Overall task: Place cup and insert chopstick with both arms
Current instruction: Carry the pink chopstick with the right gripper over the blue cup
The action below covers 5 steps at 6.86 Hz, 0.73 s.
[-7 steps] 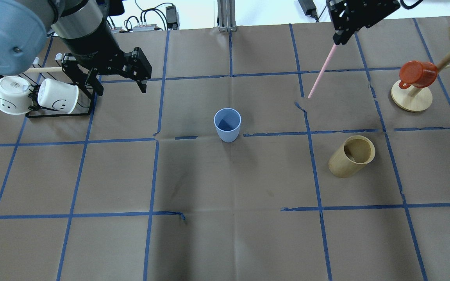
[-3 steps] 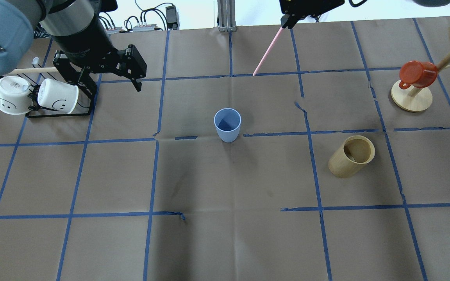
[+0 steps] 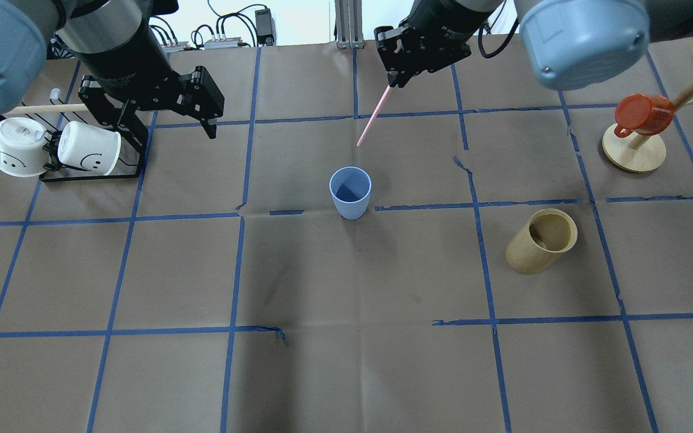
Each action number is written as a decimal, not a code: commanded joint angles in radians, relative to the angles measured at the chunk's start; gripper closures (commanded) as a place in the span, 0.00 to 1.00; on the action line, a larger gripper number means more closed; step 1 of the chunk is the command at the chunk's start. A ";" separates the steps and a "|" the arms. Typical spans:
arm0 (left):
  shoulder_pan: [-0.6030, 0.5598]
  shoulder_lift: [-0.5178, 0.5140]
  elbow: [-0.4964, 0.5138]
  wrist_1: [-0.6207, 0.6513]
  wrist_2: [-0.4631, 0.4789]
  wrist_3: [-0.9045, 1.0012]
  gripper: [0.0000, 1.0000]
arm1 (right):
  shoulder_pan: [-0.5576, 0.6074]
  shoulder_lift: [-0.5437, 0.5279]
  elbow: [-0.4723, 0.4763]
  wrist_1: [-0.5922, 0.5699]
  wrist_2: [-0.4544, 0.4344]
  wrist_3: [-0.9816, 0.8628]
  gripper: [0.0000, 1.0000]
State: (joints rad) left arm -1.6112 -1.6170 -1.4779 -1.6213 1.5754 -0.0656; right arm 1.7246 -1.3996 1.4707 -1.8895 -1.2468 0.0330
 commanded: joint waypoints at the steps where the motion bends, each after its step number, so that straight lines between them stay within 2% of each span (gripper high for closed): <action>1: -0.001 -0.003 0.005 0.003 0.000 0.000 0.00 | 0.026 0.002 0.039 -0.023 0.000 0.022 0.96; 3: -0.001 -0.004 -0.002 0.003 0.002 -0.003 0.00 | 0.082 0.019 0.069 -0.060 -0.035 0.044 0.95; 5: -0.001 0.005 -0.004 0.001 0.003 -0.002 0.00 | 0.081 0.024 0.077 -0.062 -0.043 0.048 0.95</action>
State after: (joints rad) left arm -1.6122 -1.6191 -1.4799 -1.6187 1.5779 -0.0685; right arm 1.8028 -1.3801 1.5422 -1.9478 -1.2830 0.0797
